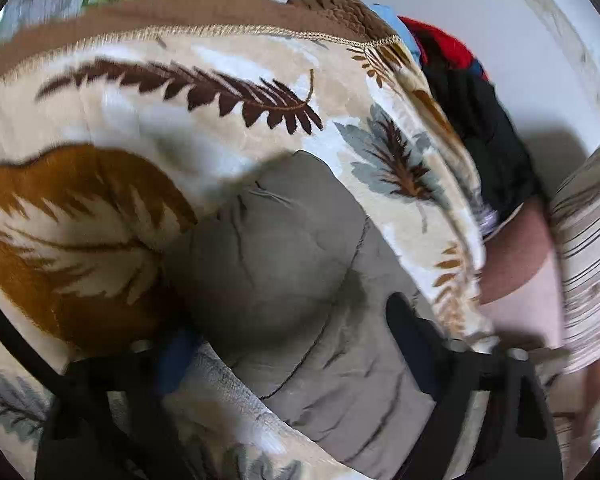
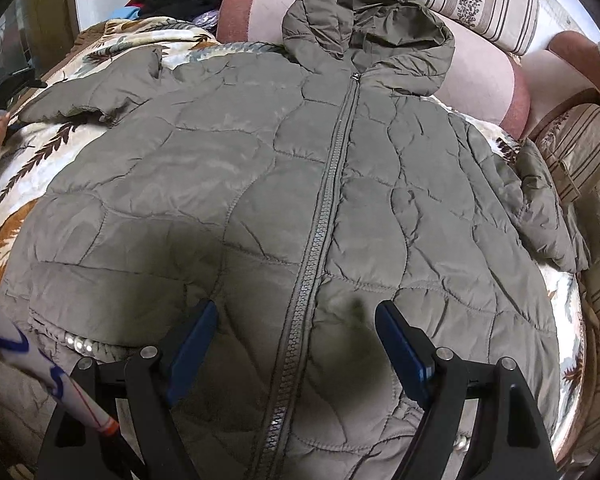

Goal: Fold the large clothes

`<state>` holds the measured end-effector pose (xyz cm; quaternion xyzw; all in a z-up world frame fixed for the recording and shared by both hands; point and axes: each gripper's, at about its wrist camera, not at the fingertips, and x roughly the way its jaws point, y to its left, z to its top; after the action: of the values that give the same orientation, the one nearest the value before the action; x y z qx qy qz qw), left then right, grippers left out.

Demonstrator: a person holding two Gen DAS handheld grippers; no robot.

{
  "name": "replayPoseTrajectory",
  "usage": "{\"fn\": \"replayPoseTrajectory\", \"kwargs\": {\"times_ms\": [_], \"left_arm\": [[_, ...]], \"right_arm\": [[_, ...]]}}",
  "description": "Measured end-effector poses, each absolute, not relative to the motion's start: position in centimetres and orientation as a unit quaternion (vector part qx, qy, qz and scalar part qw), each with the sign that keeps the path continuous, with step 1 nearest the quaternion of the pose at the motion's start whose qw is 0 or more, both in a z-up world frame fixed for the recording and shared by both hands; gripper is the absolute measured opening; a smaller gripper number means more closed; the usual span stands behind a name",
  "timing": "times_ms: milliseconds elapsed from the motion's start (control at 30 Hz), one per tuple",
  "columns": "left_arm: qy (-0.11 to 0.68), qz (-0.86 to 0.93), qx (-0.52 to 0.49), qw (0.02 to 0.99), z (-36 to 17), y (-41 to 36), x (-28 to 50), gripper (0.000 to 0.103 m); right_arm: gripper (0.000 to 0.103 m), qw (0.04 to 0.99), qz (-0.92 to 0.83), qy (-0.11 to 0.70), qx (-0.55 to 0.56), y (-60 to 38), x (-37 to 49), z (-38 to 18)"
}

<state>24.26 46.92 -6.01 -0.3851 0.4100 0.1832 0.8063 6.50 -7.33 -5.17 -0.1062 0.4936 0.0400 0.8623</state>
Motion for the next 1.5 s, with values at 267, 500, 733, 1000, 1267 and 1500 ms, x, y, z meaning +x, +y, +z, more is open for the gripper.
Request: {"fn": "replayPoseTrajectory", "kwargs": {"times_ms": [267,500,733,1000,1267,1500], "left_arm": [[0.411,0.172,-0.325,0.834,0.1,42.6,22.8,0.014],[0.383,0.054,-0.273,0.881,8.6,31.1,20.9,0.013],[0.417,-0.067,-0.194,0.886,9.8,13.8,20.3,0.013],[0.481,-0.086,-0.104,0.866,3.4,1.0,19.0,0.024],[0.481,-0.093,-0.084,0.868,2.6,0.1,12.4,0.07],[0.439,0.022,-0.035,0.898,3.6,4.5,5.5,0.07]], "right_arm": [[0.083,0.869,0.052,0.484,-0.086,-8.0,6.0,-4.9],[0.081,0.889,0.058,0.452,-0.043,-10.2,4.0,-2.7],[0.082,0.902,0.018,0.431,0.022,-15.8,1.4,-1.2],[0.082,0.896,-0.029,0.429,0.106,-22.9,-0.9,-1.2],[0.082,0.888,-0.012,0.445,0.114,-24.0,-1.0,-1.5],[0.082,0.875,0.052,0.466,0.125,-20.8,3.2,-1.5]]}}
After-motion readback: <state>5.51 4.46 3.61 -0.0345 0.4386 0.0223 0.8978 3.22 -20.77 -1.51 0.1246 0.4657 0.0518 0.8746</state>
